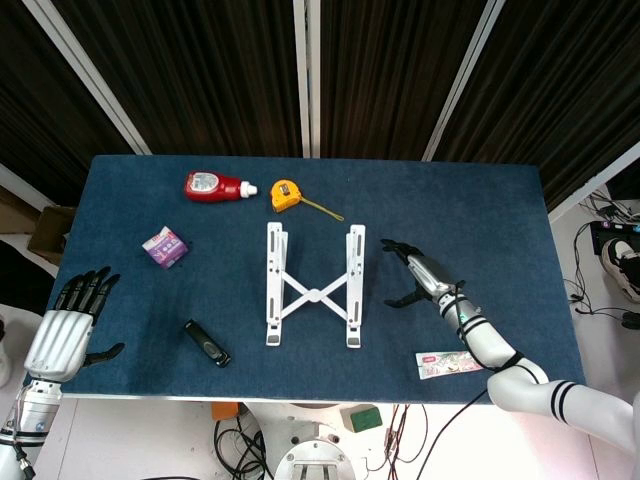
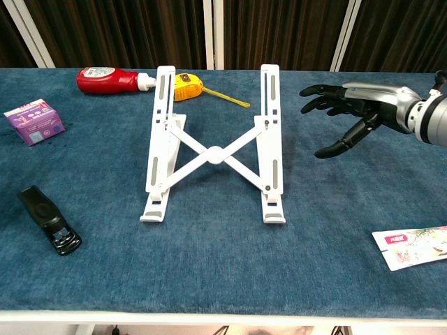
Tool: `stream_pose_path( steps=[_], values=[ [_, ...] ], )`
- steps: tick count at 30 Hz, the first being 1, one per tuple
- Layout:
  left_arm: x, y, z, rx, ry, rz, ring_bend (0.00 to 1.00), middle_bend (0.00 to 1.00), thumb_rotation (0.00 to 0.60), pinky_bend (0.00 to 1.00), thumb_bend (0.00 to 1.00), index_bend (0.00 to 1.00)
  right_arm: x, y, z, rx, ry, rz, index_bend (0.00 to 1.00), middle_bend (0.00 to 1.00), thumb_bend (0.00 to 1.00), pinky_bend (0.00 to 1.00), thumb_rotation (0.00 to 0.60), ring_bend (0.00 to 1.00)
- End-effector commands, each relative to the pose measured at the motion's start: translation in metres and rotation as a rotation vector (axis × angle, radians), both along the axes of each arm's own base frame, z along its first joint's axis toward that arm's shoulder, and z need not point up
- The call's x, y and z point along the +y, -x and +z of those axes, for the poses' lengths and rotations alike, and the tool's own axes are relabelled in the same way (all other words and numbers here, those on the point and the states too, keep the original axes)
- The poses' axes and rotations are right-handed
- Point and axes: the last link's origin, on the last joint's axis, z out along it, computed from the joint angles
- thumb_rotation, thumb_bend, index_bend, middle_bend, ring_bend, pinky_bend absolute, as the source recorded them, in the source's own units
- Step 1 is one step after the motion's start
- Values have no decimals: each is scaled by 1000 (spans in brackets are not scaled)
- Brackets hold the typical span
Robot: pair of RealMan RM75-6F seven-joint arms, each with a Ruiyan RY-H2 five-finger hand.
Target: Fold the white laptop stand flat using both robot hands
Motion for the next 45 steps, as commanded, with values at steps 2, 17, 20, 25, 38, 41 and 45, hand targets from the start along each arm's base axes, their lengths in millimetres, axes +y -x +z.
stream_pose_path(
  steps=[2, 17, 20, 25, 38, 41, 45],
  values=[
    [0, 0, 0, 2, 2, 3, 0, 10, 600, 90, 89, 58, -7, -7, -6, -21, -13, -11, 39, 147, 83, 0, 600, 0],
    [-5, 5, 4, 3, -9, 27, 0, 10, 600, 90, 88, 58, -37, -23, 12, -314, -85, -230, 76, 147, 0, 0, 600, 0],
    [-6, 6, 4, 3, -11, 28, 0, 10, 600, 90, 88, 58, -44, -29, 13, -341, -113, -251, 75, 145, 0, 0, 600, 0],
    [-7, 8, 5, -1, -17, 36, 0, 10, 600, 90, 88, 58, -56, -53, 0, -385, -181, -270, 77, 145, 0, 0, 600, 0],
    [-9, 9, 7, 1, -21, 43, 0, 10, 600, 90, 88, 58, -49, -78, -18, -579, -276, -352, 296, 285, 0, 0, 600, 4],
    [-9, 9, 7, 1, -22, 37, 0, 10, 600, 90, 88, 58, -33, -79, -8, -654, -295, -344, 308, 292, 0, 0, 600, 12],
    [-7, 8, 7, -3, -23, 28, 0, 10, 600, 90, 88, 58, -7, -78, 12, -757, -322, -290, 310, 292, 0, 0, 600, 11]
  ],
)
